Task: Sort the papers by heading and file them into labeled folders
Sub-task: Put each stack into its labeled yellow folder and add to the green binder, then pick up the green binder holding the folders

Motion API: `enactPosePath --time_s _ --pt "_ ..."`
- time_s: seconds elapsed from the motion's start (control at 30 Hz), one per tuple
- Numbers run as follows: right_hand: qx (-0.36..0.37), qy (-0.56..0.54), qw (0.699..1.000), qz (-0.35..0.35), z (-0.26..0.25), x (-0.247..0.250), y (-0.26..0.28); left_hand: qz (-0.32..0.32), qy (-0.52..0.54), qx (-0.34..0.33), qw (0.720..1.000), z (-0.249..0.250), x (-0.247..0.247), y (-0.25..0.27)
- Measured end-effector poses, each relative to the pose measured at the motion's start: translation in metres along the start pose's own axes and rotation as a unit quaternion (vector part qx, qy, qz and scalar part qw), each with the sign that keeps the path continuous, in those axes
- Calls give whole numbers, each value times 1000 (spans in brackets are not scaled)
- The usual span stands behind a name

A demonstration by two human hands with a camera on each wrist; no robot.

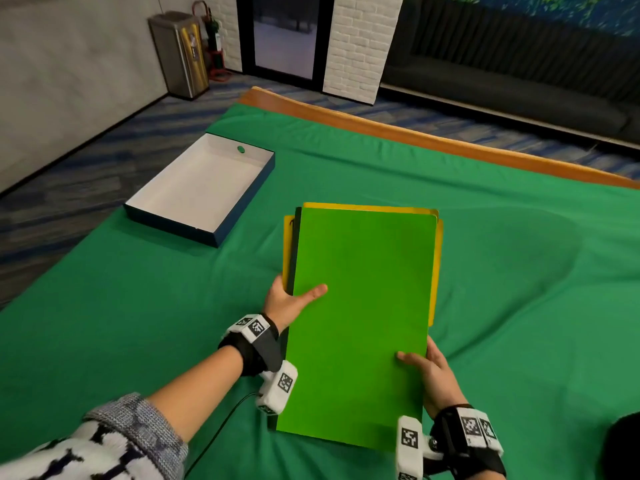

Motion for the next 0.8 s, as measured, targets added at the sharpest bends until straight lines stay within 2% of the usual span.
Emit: enactPosePath --time_s 0.07,0.13,0.2,0.27,0.37,0.47,0.6,0.8 --pt "35 21 999 4 -14 -10 1 5 24 -47 999 20 2 8" --pt "65 20 998 5 -27 -22 3 35 33 -100 994 39 6 20" --pt "85 29 996 21 -41 -26 1 62 48 -178 981 67 14 41" --pt "113 39 992 36 -56 -29 -2 43 62 -228 971 91 20 58" --pt "175 36 984 28 -82 -39 -3 -22 46 -274 960 122 31 74" --pt "214 21 977 -11 -103 -63 4 -14 40 -331 943 142 54 88" --pt "228 12 973 -19 -94 -77 6 -15 83 -325 942 132 74 90" --pt "243 23 969 -41 -82 -86 13 -48 53 -240 968 85 77 72"
Point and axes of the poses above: each hand's wrist, its own y-axis away from the middle knuckle, its own x-axis out of the back of the hand, z = x × y, the point moved 8 cm from there along -y, towards the middle knuckle, and after that the axes turned 11 degrees about x, right-handed, at the moved point
